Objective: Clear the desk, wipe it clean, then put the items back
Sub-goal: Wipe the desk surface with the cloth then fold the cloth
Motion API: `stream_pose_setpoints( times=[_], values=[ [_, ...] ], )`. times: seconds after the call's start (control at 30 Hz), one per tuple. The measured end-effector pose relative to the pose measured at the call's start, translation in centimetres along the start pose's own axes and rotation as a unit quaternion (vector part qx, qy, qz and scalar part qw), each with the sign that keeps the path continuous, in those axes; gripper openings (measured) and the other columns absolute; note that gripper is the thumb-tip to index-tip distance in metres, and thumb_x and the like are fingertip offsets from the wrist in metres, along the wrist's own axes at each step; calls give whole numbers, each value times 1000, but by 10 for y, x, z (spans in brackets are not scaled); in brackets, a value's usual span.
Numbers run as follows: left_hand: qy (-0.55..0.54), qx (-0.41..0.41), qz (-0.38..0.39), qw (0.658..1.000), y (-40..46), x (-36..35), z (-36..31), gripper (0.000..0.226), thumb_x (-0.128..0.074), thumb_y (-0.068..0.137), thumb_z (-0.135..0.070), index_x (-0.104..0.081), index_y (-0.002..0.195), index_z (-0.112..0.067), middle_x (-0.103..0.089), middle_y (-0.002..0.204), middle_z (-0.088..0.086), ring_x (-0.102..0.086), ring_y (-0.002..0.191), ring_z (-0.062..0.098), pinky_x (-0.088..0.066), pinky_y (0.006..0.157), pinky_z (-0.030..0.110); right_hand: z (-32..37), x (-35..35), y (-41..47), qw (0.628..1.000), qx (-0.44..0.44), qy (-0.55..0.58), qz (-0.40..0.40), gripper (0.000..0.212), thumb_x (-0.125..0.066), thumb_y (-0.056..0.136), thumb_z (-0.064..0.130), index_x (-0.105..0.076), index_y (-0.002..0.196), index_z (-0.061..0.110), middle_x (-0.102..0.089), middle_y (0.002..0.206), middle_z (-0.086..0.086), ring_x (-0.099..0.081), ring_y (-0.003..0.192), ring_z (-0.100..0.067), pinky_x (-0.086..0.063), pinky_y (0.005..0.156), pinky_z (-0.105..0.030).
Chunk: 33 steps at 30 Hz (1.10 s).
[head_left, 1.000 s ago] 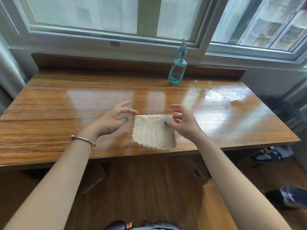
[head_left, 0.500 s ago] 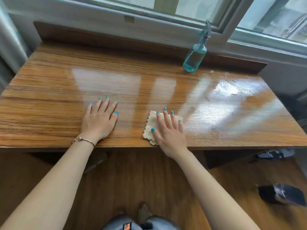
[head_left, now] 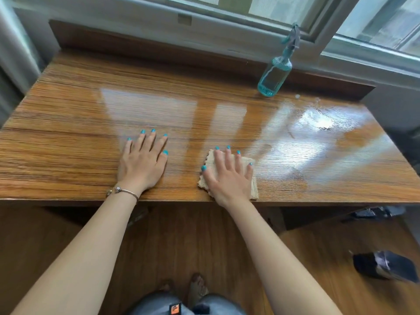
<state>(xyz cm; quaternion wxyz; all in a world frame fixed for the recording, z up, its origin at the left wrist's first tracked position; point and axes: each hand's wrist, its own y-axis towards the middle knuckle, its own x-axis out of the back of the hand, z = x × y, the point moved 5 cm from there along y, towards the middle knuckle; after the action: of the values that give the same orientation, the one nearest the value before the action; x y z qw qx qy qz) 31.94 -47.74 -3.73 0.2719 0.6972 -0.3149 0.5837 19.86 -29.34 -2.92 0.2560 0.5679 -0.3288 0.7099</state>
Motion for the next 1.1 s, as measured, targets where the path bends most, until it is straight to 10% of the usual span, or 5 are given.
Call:
stream_pose_setpoints(
  times=[0.17, 0.4, 0.6, 0.8, 1.1],
  values=[
    [-6, -4, 5, 1000, 3, -3, 4, 53, -19, 101, -42, -13, 153, -36, -10, 163, -4, -5, 149, 18, -1, 119, 43, 48, -5, -2, 990, 135, -26, 17, 60, -14, 98, 61, 2, 153, 42, 5, 164, 9, 13, 150, -20, 10, 118, -51],
    [-20, 0, -12, 1000, 2, 0, -3, 51, -20, 102, -39, -15, 153, -36, -11, 162, -2, -5, 149, 20, 1, 119, 43, -81, 18, 12, 986, -169, 9, 6, 57, -12, 99, 56, 3, 153, 44, 8, 164, 10, 13, 150, -21, 7, 114, -64],
    [-13, -3, -6, 1000, 3, -3, 8, 51, -19, 102, -39, -15, 153, -37, -10, 163, -3, -5, 149, 19, -1, 119, 43, 59, -11, -5, 990, 133, -35, 10, 55, -12, 99, 59, 4, 151, 48, 4, 163, 13, 12, 150, -19, 7, 117, -56],
    [-22, 11, -16, 1000, 3, -5, -6, 52, -18, 102, -40, -14, 153, -37, -9, 163, -3, -3, 149, 19, 0, 119, 44, -40, 4, 12, 990, -142, -11, -11, 57, -14, 99, 57, 1, 152, 45, 5, 164, 10, 11, 150, -21, 4, 115, -63],
    [-19, 146, -52, 988, -4, -1, 13, 58, -16, 101, -35, -6, 155, -14, -2, 163, 7, 4, 150, 20, 6, 120, 44, 77, -20, -40, 989, 146, -10, -34, 54, -7, 100, 48, 4, 152, 41, 6, 163, 11, 14, 150, -18, 7, 118, -55]
  ],
)
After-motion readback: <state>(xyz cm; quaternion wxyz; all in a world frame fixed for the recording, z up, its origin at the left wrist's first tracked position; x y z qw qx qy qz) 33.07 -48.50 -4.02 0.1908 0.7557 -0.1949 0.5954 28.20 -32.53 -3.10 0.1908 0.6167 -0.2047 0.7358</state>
